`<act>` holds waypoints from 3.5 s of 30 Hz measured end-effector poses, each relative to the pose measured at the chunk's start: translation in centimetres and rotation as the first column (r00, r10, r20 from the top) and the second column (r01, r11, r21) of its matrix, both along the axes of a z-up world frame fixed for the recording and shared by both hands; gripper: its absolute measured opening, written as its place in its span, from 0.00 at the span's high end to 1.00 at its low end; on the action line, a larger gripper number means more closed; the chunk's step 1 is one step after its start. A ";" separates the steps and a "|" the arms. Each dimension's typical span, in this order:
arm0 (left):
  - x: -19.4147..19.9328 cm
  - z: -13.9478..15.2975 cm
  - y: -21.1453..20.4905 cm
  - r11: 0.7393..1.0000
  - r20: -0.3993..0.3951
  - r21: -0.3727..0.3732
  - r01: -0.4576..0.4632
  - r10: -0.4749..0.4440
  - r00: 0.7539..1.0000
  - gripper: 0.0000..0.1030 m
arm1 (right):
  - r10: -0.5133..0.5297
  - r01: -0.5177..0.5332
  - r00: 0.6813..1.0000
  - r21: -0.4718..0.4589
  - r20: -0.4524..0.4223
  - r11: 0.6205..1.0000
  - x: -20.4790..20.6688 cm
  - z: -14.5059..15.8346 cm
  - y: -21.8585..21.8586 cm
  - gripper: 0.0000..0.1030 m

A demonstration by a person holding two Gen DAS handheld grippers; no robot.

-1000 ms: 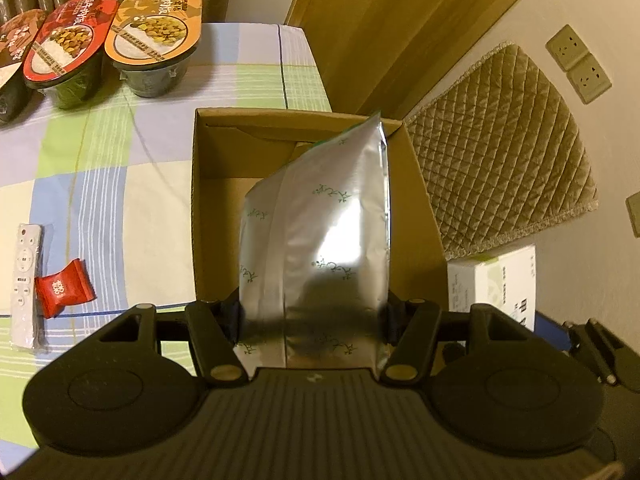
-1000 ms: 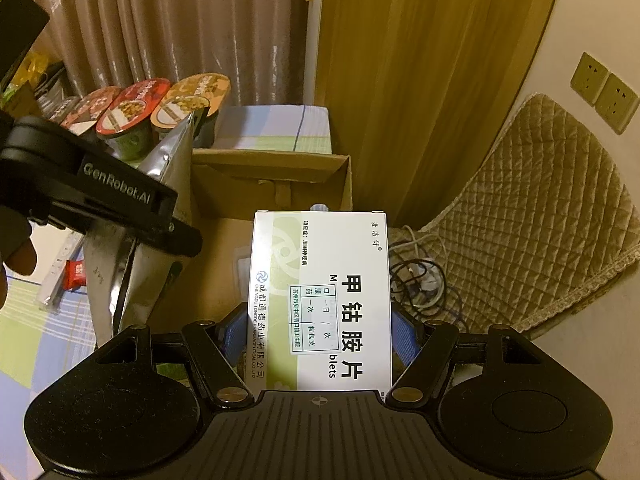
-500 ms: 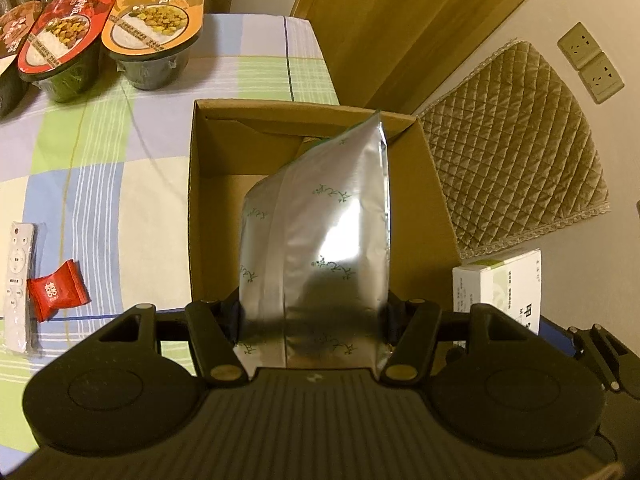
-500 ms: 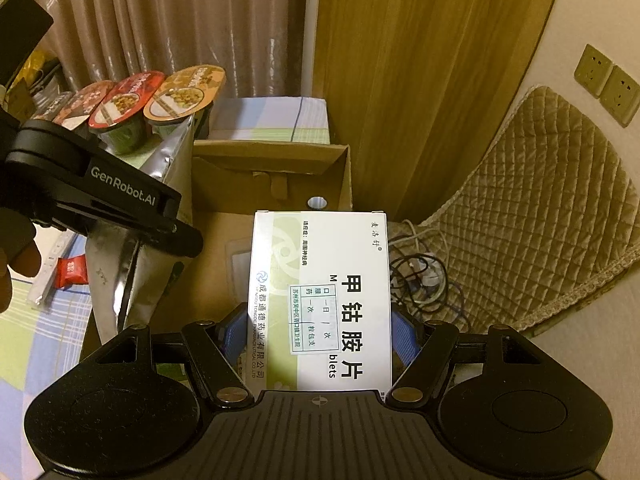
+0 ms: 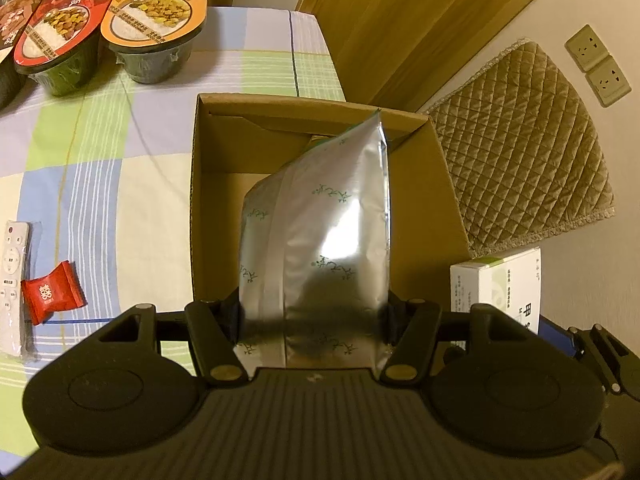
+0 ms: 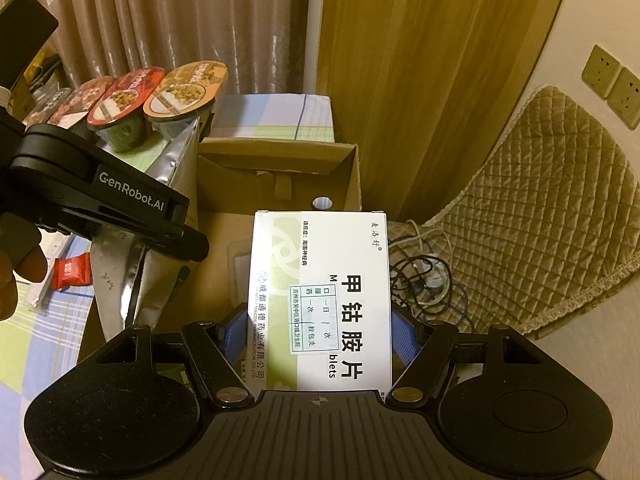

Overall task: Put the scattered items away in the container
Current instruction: 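Lower the foil bag into the box and open the left tool, then lower the white tablet box into the box and open the right tool, then withdraw both tools from the box toward the remote and red candy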

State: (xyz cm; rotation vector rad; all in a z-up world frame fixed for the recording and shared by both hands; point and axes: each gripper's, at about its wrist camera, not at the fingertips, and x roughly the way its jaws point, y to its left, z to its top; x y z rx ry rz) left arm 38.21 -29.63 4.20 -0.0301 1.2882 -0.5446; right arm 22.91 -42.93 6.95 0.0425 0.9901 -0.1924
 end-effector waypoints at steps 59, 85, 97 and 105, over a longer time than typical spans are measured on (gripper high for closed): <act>-0.4 2.2 6.5 0.999 0.068 0.033 -0.038 0.036 0.997 0.40 | 0.013 -0.015 0.994 0.018 0.104 1.000 0.1 2.0 3.0 0.00; -1.2 2.8 7.7 0.998 0.080 0.029 -0.053 0.050 0.995 0.39 | -0.004 0.003 0.997 0.011 0.081 1.000 -1.2 2.3 2.9 0.00; -4.2 5.4 10.5 0.998 0.117 0.036 -0.060 0.055 0.992 0.37 | 0.013 -0.014 0.995 0.019 0.100 1.000 -3.5 4.0 5.1 0.00; -7.2 7.2 13.4 0.996 0.155 0.048 -0.069 0.061 0.986 0.29 | 0.017 -0.022 0.993 0.034 0.119 0.999 -5.4 5.2 6.9 0.00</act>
